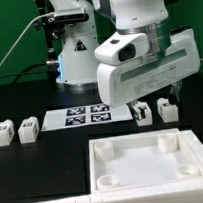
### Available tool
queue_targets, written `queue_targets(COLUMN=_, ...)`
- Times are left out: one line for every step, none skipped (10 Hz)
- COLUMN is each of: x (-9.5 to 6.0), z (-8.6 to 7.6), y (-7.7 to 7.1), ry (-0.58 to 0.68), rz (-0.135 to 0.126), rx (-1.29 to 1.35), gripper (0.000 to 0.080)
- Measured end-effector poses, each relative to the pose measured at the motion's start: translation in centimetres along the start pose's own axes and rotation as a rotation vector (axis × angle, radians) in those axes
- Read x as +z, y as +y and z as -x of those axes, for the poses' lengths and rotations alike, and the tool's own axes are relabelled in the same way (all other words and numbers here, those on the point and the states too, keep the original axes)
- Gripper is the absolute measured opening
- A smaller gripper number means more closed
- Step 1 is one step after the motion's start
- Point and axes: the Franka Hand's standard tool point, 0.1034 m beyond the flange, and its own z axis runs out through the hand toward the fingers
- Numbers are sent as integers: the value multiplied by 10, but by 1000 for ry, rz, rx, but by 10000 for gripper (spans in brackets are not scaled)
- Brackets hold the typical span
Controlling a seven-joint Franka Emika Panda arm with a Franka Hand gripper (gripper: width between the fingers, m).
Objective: Assemble one leg
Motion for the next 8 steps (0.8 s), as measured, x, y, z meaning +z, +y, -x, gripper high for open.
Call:
queue_targets(x=5, z=3, y=-16, ry=-12, rz=-13, rx=171, gripper=649)
queue_targets(x=10, z=5, y=-36, ry=-23, rz=-16, rx=207, gripper=649)
queue_targets(x=13, z=9, y=-52, ry=-51, rz=-16, rx=194, gripper=649)
queue_targets(x=12, z=11, y=-62, ry=-87, rz=-15, rx=181, gripper=649)
queue_targets(x=13, z=12, y=-63, ry=-94, rz=-14, rx=170, gripper=649)
queue_targets(x=12, z=21, y=-61, ry=-208, rz=-13, rx=169, gripper=649)
queue_targets(x=11, z=20, y=-61, ry=-321, rz=-20, rx=169, gripper=649)
queue_targets(x=11, z=18, y=-62, ry=-399, rz=-29, rx=171, gripper=649)
